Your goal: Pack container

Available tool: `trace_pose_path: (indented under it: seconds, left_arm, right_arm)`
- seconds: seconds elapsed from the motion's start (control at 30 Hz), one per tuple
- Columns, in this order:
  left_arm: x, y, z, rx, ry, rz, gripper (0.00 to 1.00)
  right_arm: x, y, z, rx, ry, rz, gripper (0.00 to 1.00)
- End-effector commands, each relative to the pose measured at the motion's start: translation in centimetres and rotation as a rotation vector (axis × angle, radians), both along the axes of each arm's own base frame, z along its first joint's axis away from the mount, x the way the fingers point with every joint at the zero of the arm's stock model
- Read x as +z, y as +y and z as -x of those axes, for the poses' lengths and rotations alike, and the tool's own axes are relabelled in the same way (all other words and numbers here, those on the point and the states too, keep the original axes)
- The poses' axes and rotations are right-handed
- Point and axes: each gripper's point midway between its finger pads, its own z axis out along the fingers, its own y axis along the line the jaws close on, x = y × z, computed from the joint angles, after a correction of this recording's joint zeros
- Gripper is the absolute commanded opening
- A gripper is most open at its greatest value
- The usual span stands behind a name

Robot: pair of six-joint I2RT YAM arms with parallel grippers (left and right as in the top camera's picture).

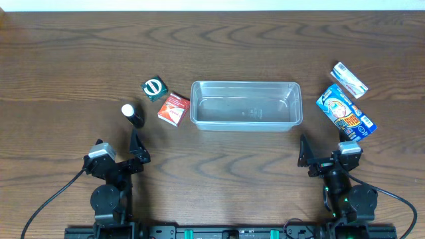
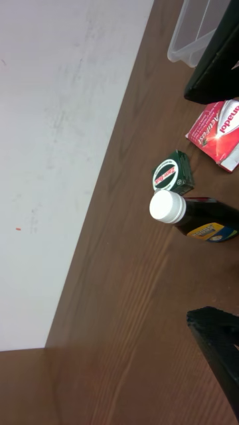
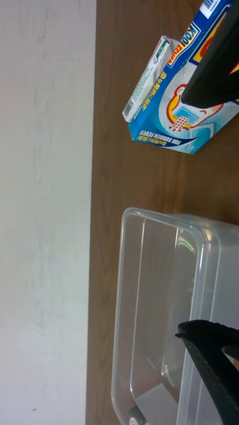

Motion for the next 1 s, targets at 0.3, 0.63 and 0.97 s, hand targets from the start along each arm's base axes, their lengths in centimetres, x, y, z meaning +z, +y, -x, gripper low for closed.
trace_pose_path:
  seconds: [0.3, 0.63, 0.97]
  left_arm:
    - [-1.85, 0.29, 0.12, 0.013, 0.057, -0.01, 0.98]
    - [-1.85, 0.29, 0.12, 0.013, 0.057, -0.01, 0.98]
    - [-1.85, 0.29, 0.12, 0.013, 0.057, -0.01, 0.98]
  right_arm:
    - [-0.02, -0.38, 0.0, -0.019, 0.0, -0.012, 0.99]
    - [-0.02, -0.38, 0.0, -0.019, 0.0, -0.012, 0.99]
    - [0.47, -0.6, -0.06, -0.032, -0.02, -0.011, 0.99]
